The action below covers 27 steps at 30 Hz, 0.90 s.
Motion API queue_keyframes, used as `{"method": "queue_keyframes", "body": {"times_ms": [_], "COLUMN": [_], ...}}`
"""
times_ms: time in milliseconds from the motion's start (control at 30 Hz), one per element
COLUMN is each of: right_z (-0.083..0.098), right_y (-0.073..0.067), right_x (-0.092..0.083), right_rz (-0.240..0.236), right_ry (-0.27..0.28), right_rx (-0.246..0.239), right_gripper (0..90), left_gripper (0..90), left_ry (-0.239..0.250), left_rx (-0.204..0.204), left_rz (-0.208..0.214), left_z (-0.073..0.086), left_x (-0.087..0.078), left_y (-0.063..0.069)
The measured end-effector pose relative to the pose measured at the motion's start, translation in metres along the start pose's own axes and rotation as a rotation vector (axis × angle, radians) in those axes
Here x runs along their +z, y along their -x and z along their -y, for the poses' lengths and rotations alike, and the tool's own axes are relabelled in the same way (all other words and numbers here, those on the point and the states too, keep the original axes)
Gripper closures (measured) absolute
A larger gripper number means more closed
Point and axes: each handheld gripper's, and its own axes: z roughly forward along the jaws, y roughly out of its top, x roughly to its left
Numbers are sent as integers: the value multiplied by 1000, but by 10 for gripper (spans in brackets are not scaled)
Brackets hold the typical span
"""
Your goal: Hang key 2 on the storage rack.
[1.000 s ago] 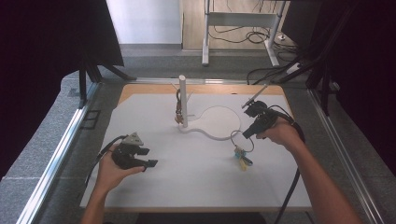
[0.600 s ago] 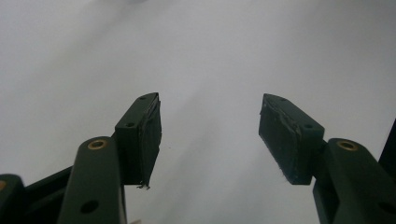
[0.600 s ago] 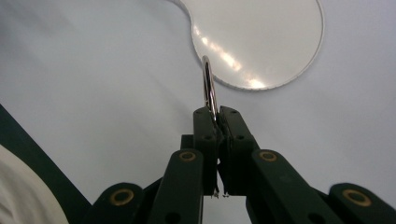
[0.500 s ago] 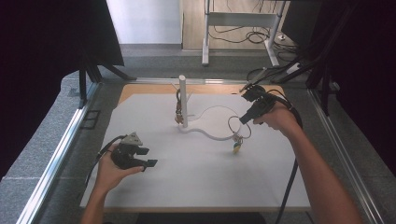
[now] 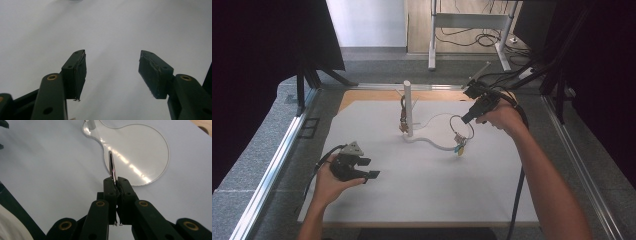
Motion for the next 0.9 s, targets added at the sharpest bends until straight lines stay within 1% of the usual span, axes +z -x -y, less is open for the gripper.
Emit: {"method": "queue_keyframes", "body": {"times_ms": [33,267,400,533,700,867,900], "right_z": [-2,-14,-18,-23,-33,-41,-42], "right_y": [-1,-3,-2,-2,-5,-4,-4], "right_x": [0,-2,-3,-5,-7,-6,-5], "right_rz": [4,-15,-18,-18,-24,-29,-29], "right_ry": [9,28,35,57,65,70,72], "right_rx": [3,-8,-3,5,-4,4,-1], "right_gripper": [866,866,866,867,866,866,866], "left_gripper": [398,398,398,398,397,397,397], "left_ry": [0,6,6,9,11,14,16], "left_rx": [-1,-7,-5,-5,-9,-10,-12], "left_rz": [-2,-7,-6,-7,-9,-5,-6], "left_z": [0,1,1,1,2,2,2], "left_x": [0,-4,-4,-6,-6,-7,-8], "left_y": [0,-1,-1,-2,-3,-3,-3]}}
